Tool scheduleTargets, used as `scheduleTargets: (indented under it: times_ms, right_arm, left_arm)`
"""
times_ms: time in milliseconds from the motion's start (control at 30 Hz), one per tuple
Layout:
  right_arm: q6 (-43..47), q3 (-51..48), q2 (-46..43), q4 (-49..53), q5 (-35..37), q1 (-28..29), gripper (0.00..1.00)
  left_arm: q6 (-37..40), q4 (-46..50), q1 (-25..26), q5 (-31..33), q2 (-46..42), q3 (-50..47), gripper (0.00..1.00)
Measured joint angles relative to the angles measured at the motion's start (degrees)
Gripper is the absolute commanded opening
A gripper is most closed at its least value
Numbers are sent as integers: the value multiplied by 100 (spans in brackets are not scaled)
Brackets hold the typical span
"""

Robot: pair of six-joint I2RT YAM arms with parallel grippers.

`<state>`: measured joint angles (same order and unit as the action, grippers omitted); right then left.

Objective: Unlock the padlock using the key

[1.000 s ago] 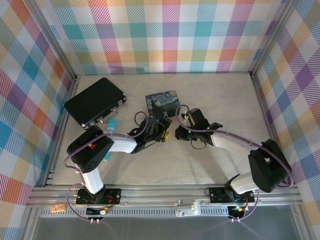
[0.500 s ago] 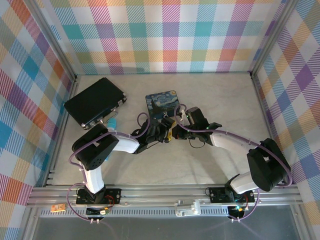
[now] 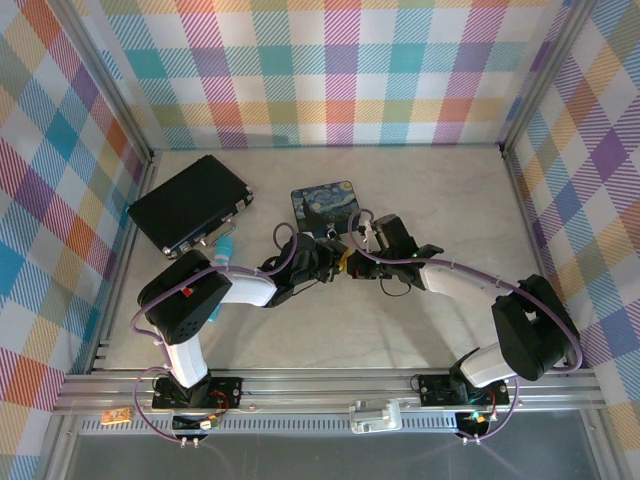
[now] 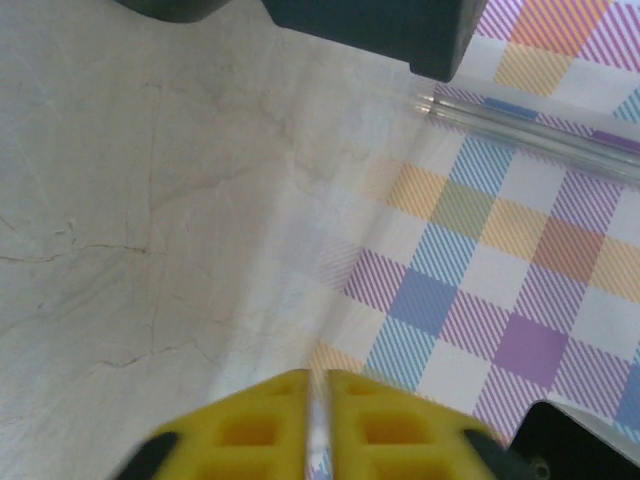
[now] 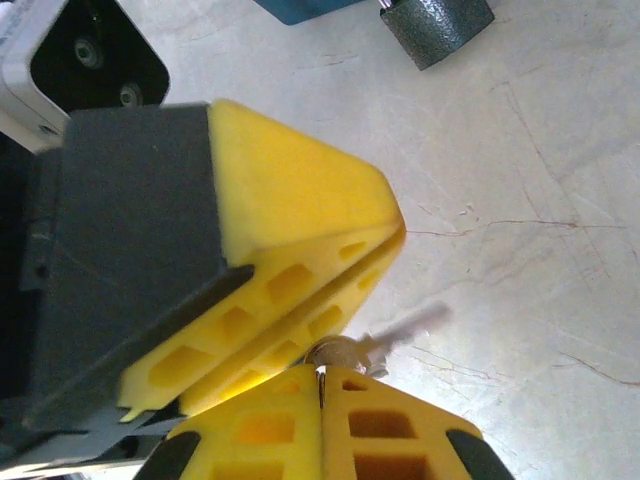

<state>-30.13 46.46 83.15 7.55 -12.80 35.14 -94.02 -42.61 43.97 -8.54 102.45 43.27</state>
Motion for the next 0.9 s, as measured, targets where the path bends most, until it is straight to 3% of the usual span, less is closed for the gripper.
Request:
scheduleTargets:
  times_ms: [267,667,900]
  right_arm:
    - [275,140,-17,140,61,-63,0]
    - [494,273,-243,155,-24,-181,0]
    - [492,273,-229,103,-240,-197,0]
  left_arm:
    - [225,-13,0,-48,-48,0,0]
    - [304,66,-2,-118,-133,0,42]
    - [184,57,-2,-136,-131,2,44]
